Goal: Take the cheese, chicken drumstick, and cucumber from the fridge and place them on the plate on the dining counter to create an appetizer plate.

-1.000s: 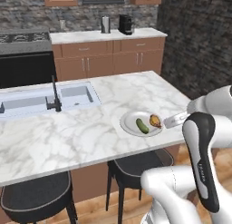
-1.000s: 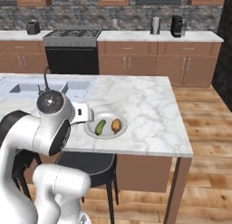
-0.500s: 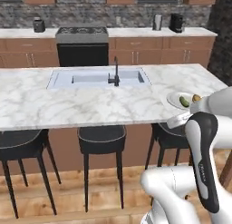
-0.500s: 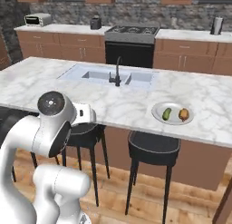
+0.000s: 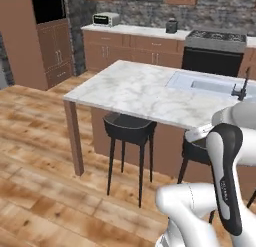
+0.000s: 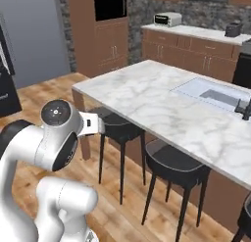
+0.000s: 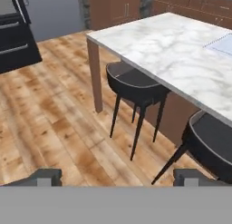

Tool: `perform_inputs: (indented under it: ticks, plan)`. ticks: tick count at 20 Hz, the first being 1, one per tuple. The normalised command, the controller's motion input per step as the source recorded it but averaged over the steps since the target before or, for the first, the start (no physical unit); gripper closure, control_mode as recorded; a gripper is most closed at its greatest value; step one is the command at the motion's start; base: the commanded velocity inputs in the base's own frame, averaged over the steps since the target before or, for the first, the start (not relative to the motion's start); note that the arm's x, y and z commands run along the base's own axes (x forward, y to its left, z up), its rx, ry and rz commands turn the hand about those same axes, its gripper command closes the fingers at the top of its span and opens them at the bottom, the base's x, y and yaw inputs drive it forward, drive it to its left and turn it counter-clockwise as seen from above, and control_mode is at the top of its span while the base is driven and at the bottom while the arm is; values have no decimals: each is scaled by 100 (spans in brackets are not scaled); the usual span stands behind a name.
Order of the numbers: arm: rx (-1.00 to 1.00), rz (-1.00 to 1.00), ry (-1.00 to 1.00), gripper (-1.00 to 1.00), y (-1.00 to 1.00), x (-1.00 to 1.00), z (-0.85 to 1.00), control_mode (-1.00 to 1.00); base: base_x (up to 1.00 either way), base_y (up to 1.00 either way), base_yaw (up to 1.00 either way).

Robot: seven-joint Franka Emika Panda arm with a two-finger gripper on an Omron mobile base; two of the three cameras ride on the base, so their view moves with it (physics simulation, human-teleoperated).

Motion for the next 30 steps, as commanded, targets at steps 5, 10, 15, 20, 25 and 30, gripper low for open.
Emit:
perform_inputs:
  ticks: [5,10,15,20,25,30]
  plan:
    - [0,0,0,-100,0,0,0,100,59,100,49]
    - [0,0,0,-100,0,0,0,100,75,100,42]
    - [0,0,0,-100,0,0,0,100,96,100,36]
    - [0,0,0,-100,0,0,0,100,100,79,39]
    - [0,0,0,-100,0,0,0,100,100,70,43]
    - [0,0,0,-100,0,0,0,100,98,46,39]
